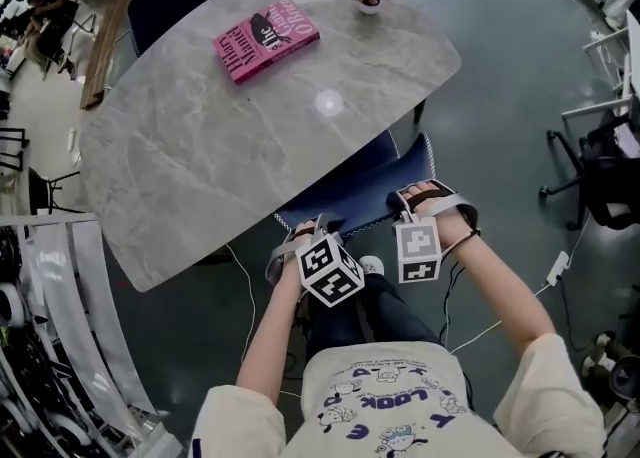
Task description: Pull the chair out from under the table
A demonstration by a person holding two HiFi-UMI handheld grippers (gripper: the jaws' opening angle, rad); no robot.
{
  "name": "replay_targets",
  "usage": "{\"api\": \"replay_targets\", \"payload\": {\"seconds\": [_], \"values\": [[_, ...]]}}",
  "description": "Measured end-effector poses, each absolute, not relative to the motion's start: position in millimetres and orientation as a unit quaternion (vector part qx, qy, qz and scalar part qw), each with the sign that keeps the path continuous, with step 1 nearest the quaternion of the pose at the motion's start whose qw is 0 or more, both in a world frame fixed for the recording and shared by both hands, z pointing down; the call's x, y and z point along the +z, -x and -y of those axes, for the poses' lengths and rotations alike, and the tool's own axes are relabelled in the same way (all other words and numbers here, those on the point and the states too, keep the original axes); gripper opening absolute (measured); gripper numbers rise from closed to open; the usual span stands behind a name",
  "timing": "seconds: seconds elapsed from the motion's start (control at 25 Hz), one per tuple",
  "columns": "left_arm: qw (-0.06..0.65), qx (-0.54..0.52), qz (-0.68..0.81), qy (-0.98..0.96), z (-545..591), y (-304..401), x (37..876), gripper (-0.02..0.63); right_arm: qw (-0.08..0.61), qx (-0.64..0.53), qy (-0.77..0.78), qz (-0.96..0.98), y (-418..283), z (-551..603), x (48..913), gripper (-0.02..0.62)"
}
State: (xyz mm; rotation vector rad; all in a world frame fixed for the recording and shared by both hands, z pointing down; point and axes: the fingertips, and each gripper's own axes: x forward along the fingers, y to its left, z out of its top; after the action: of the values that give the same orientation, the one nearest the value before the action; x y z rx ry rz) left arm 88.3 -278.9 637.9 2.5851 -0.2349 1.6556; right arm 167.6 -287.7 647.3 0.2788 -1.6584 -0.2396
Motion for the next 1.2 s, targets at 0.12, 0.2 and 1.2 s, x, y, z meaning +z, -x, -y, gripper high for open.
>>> {"api": "replay_targets", "payload": {"seconds": [0.12, 0.2, 1.2], "values": [[0.028, 0.544, 0.083, -0.835, 276.4, -86.9, 637.8, 0.095, 0.655, -0.105, -0.120, 0.738, -165.8, 284.2, 646.8, 0.086], [0.029, 0.548, 0.083, -0.832, 272.5, -84.7, 635.9, 0.094, 0.653, -0.101, -0.114, 0.742, -163.8, 279.6, 645.3, 0.084], [0.031, 0.554, 0.106, -0.825, 172.7, -69.5, 630.4, 0.098, 0.644, -0.075, -0.073, 0.758, -149.9, 176.4, 642.6, 0.084]]}}
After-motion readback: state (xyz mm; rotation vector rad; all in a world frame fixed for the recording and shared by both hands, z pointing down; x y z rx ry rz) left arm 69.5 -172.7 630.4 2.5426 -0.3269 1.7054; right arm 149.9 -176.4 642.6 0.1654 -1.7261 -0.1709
